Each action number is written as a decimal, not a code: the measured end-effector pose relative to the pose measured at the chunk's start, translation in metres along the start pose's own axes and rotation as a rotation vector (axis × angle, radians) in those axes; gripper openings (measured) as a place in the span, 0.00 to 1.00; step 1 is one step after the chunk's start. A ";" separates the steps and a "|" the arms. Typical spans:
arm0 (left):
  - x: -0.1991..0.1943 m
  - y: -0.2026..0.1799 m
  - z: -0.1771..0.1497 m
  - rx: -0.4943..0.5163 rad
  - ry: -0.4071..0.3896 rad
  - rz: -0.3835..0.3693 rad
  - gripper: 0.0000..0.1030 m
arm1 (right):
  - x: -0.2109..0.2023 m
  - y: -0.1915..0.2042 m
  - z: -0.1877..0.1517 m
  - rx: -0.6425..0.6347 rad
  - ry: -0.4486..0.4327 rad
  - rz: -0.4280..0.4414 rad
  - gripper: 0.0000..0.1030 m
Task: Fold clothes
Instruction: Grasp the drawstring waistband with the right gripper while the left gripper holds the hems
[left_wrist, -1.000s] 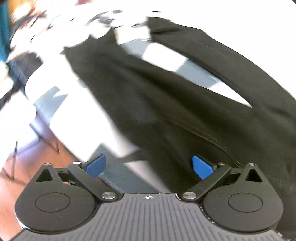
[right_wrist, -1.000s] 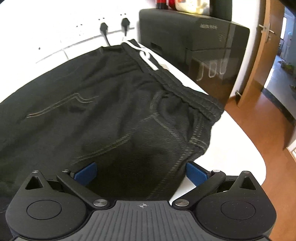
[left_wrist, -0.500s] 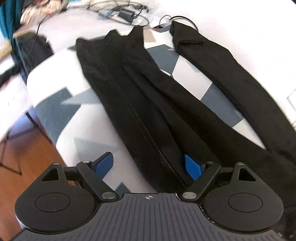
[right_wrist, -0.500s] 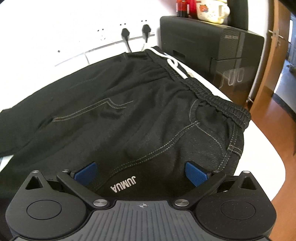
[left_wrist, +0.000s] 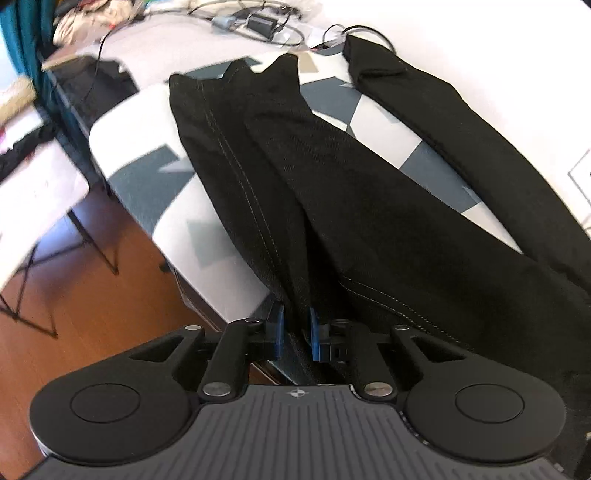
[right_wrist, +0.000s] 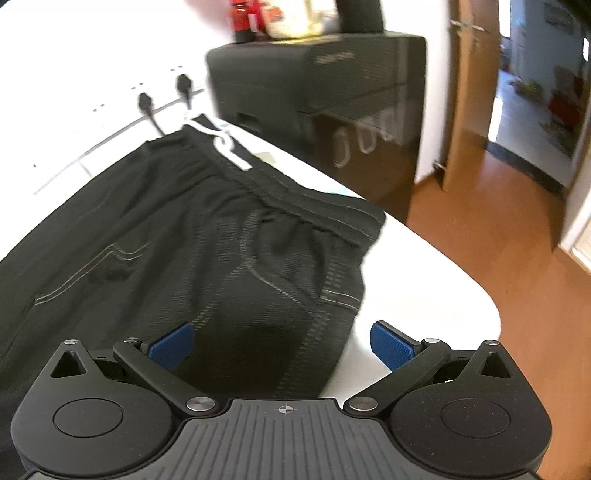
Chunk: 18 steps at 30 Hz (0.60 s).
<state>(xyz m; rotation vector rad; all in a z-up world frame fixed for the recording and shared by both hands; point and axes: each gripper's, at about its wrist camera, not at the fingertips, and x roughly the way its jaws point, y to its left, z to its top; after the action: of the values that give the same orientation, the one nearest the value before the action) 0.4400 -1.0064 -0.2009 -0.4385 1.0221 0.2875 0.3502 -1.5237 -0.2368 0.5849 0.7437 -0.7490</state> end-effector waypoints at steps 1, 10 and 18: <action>0.002 -0.001 0.002 -0.007 0.010 0.002 0.21 | 0.001 -0.004 0.001 0.011 -0.005 -0.003 0.99; 0.001 -0.006 -0.008 0.005 -0.036 0.013 0.13 | 0.006 -0.044 0.009 0.112 -0.047 -0.034 0.99; -0.038 -0.004 -0.006 -0.052 -0.154 -0.064 0.09 | 0.022 -0.075 0.011 0.291 0.005 0.103 0.87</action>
<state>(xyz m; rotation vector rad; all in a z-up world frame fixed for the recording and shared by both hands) 0.4183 -1.0136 -0.1695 -0.4877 0.8498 0.2861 0.3075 -1.5850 -0.2627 0.8824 0.6075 -0.7661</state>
